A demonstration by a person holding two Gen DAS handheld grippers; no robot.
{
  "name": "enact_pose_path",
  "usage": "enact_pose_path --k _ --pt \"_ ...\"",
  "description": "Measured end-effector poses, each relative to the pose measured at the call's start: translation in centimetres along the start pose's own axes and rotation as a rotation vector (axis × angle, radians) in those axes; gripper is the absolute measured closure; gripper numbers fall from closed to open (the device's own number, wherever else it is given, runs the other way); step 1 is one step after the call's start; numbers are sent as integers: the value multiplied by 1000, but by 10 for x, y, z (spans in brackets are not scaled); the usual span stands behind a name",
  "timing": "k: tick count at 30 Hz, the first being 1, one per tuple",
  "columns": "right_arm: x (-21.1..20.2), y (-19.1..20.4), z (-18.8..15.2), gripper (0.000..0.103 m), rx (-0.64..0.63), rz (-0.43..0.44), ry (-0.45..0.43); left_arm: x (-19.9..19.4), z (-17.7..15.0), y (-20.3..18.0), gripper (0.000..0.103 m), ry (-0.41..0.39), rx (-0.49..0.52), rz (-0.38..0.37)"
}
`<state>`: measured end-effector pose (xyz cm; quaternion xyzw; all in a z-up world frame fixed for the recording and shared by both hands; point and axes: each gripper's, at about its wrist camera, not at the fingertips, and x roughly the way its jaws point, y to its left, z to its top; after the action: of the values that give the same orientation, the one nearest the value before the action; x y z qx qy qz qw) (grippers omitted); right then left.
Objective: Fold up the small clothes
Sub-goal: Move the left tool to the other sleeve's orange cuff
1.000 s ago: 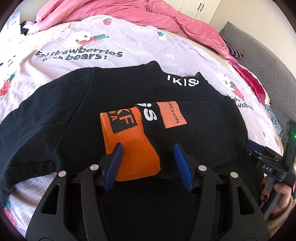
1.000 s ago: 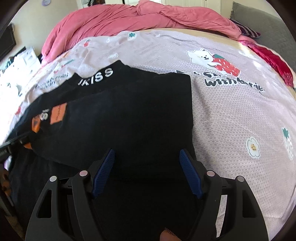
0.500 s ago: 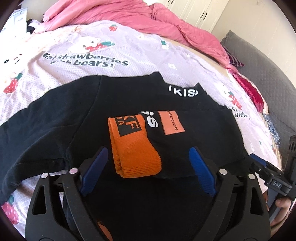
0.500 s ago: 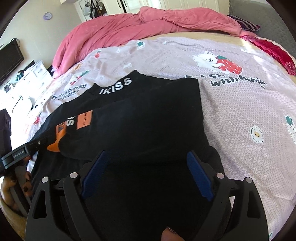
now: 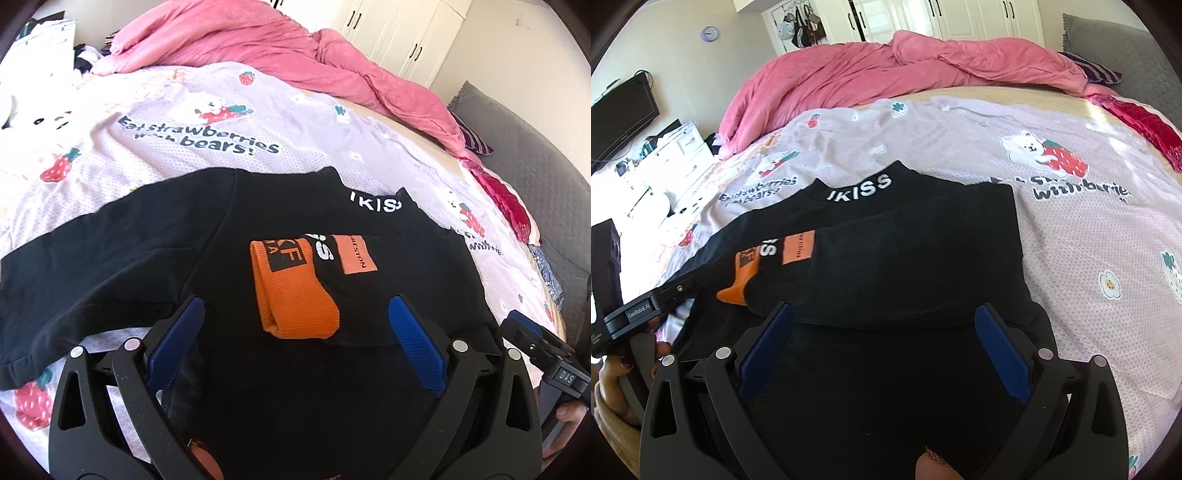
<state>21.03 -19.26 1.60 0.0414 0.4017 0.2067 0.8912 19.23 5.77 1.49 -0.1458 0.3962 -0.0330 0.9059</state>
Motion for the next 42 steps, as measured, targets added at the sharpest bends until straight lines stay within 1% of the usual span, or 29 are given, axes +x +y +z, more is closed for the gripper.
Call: enact_pose_path --k 5,12,21,33,42 --pt "-6 9 2 5 -12 22 -12 -14 -4 1 9 -36 -1 6" --pt "-10 30 0 4 -74 28 -31 -26 -8 13 9 -43 -52 -5" --pt "-11 57 1 4 -126 72 -32 -48 -12 36 9 -81 -120 27" --pt "-11 87 -3 4 -174 120 -32 -71 -22 65 9 -98 -199 49" --pt "-10 112 -4 4 -228 150 -26 -95 -29 94 9 -124 -274 84"
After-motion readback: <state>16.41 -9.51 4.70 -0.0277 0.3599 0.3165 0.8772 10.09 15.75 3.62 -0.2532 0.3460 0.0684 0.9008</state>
